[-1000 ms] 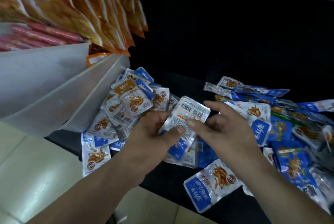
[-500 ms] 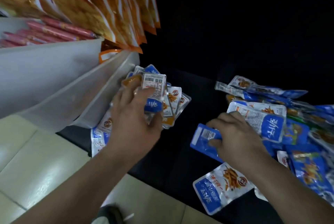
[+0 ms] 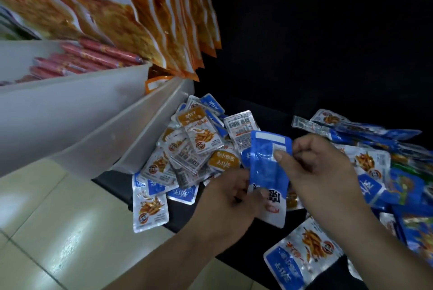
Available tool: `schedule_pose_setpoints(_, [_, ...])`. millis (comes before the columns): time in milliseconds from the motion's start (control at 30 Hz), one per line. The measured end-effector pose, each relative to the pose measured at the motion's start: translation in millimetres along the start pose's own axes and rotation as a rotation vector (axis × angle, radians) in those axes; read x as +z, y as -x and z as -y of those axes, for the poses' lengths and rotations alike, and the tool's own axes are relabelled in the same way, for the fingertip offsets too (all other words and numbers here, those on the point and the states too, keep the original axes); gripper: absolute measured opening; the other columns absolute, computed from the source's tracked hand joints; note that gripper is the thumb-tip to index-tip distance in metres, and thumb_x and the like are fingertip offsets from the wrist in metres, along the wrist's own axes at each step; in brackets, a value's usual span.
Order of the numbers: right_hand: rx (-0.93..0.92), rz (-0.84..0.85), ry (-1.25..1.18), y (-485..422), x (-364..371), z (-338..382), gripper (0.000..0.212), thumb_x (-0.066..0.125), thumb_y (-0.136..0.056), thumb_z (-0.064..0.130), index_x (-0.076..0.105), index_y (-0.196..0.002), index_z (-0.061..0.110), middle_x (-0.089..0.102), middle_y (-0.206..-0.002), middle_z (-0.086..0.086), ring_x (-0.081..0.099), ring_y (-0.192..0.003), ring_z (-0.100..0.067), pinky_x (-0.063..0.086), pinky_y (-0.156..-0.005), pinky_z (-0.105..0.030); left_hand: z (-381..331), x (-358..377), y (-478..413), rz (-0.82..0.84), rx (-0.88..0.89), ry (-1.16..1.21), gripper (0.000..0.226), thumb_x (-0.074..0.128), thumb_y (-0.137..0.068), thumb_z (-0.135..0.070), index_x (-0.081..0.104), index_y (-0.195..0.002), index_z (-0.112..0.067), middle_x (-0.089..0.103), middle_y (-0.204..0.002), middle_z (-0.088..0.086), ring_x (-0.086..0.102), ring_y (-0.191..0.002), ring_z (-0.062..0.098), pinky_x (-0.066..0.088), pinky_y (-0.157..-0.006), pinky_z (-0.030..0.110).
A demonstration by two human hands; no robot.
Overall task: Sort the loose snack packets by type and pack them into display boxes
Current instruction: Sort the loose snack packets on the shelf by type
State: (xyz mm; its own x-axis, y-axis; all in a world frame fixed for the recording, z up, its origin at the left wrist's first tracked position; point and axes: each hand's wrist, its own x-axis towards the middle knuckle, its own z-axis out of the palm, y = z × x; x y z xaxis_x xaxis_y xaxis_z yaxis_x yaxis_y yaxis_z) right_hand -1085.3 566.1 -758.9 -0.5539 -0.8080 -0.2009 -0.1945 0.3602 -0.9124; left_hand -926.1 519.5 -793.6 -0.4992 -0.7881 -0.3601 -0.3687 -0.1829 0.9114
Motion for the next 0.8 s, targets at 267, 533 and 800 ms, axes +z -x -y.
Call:
schedule_pose_setpoints(267, [0.345, 0.252, -0.218, 6.3, 4.2, -11.3, 0.029, 0.072, -0.091, 0.002, 0.069, -0.111, 0.024, 0.08, -0.092, -0.003, 0.078, -0.082, -0.022, 0.062, -0.072, -0.044, 10.7, -4.3, 8.1, 0.044, -0.228, 0.268, 0.01, 0.066, -0.1, -0.009, 0.075, -0.101, -0.014, 0.079, -0.086, -0.004, 0.071, -0.074, 0.007, 0.053, -0.066, 0.02])
schedule_pose_setpoints(533, [0.292, 0.228, -0.113, 11.7, 2.2, -19.6, 0.028, 0.074, -0.09, 0.005, 0.074, -0.106, 0.028, 0.08, -0.092, 0.005, 0.077, -0.086, -0.014, 0.06, -0.084, -0.047, 11.7, -3.0, 9.2, 0.018, -0.225, 0.194, 0.006, 0.069, -0.099, -0.02, 0.074, -0.097, -0.016, 0.069, -0.07, 0.001, 0.058, -0.055, 0.009, 0.049, -0.053, 0.025])
schedule_pose_setpoints(800, [0.031, -0.039, 0.189, 17.4, -71.9, -27.6, 0.026, 0.07, -0.097, 0.022, 0.064, -0.103, 0.046, 0.073, -0.08, 0.012, 0.068, -0.071, 0.003, 0.05, -0.052, -0.015, 24.5, 29.0, 14.6, 0.082, 0.217, -0.771, 0.049, 0.067, -0.086, -0.062, 0.056, -0.128, -0.039, 0.046, -0.124, -0.021, 0.045, -0.112, 0.001, 0.044, -0.092, 0.023])
